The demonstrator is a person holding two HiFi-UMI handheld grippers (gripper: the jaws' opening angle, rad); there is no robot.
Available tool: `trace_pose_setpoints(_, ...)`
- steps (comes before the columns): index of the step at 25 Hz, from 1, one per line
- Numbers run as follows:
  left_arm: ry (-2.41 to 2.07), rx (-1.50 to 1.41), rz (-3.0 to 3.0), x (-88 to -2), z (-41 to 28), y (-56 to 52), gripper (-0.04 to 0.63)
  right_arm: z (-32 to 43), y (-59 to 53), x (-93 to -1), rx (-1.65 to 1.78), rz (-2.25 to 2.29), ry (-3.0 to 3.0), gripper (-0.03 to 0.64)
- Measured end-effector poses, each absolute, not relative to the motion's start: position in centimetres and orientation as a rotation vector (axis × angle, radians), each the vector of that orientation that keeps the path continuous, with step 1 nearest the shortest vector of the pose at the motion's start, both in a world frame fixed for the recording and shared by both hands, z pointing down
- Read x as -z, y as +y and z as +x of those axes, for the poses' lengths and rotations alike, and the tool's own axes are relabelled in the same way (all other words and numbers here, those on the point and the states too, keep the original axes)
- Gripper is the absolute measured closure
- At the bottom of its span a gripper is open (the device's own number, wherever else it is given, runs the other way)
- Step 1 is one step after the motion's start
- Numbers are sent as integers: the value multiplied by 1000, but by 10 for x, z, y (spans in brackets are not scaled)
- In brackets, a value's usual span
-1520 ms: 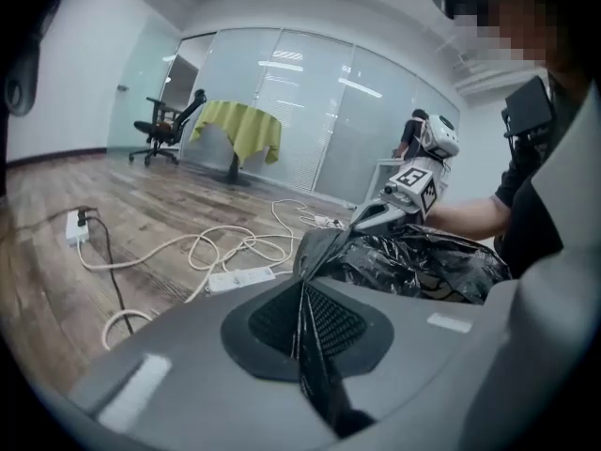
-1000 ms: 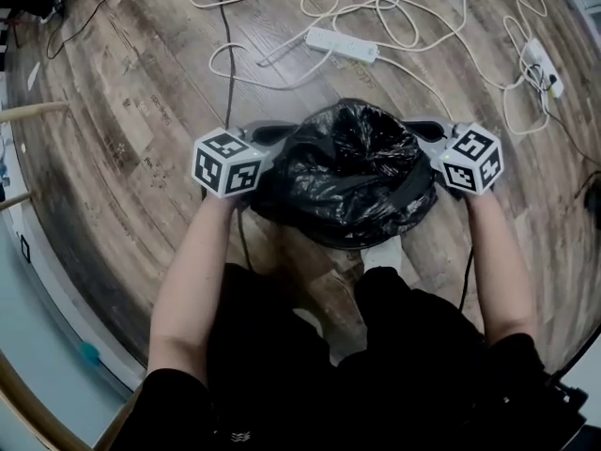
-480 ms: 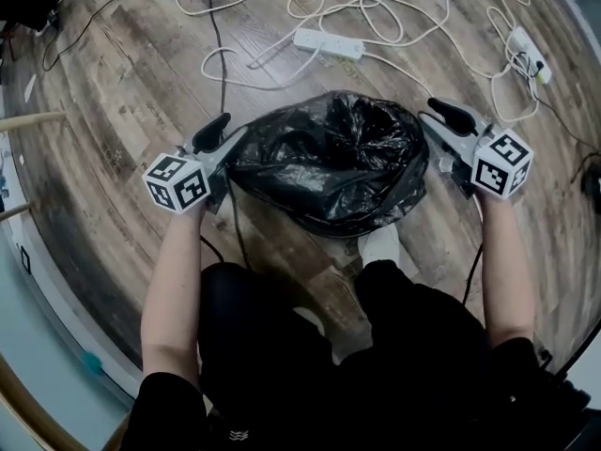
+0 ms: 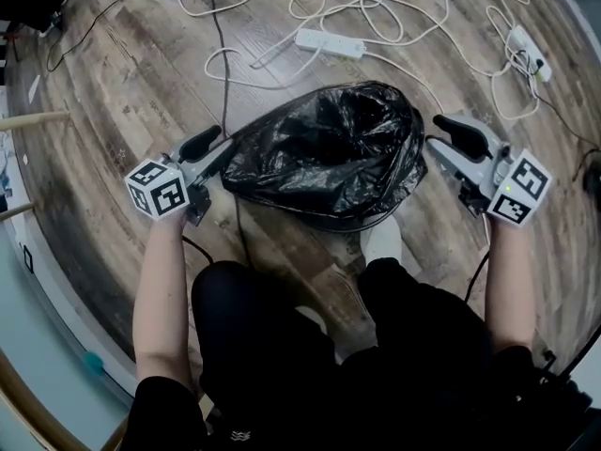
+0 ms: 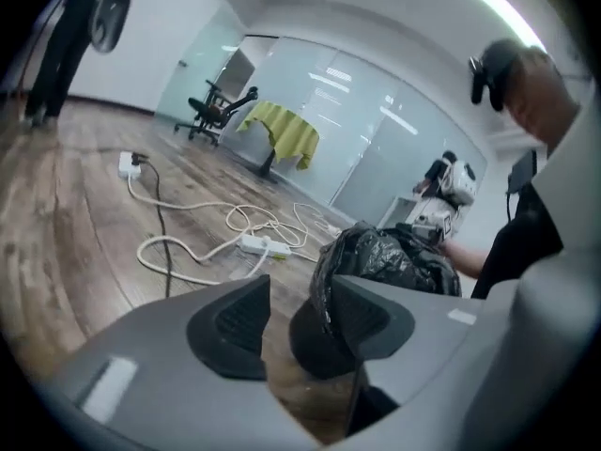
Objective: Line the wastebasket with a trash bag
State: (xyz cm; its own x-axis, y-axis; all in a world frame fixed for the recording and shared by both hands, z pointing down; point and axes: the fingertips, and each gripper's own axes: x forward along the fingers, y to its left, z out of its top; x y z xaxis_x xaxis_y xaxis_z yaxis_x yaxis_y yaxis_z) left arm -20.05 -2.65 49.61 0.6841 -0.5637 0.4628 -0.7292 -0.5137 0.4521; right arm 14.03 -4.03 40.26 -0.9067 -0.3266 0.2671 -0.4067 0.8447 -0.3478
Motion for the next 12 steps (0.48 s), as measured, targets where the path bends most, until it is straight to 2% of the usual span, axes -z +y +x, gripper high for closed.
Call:
trace_pose_setpoints(7,-881,-31,2109,-508,-175,-41,374,132,-34,-400,-583,539,-2841,468)
trace_pose_setpoints(12,-1082,-31,2215,-474,-194,-59,373,128,-29,-390,-553,523,-2869,468)
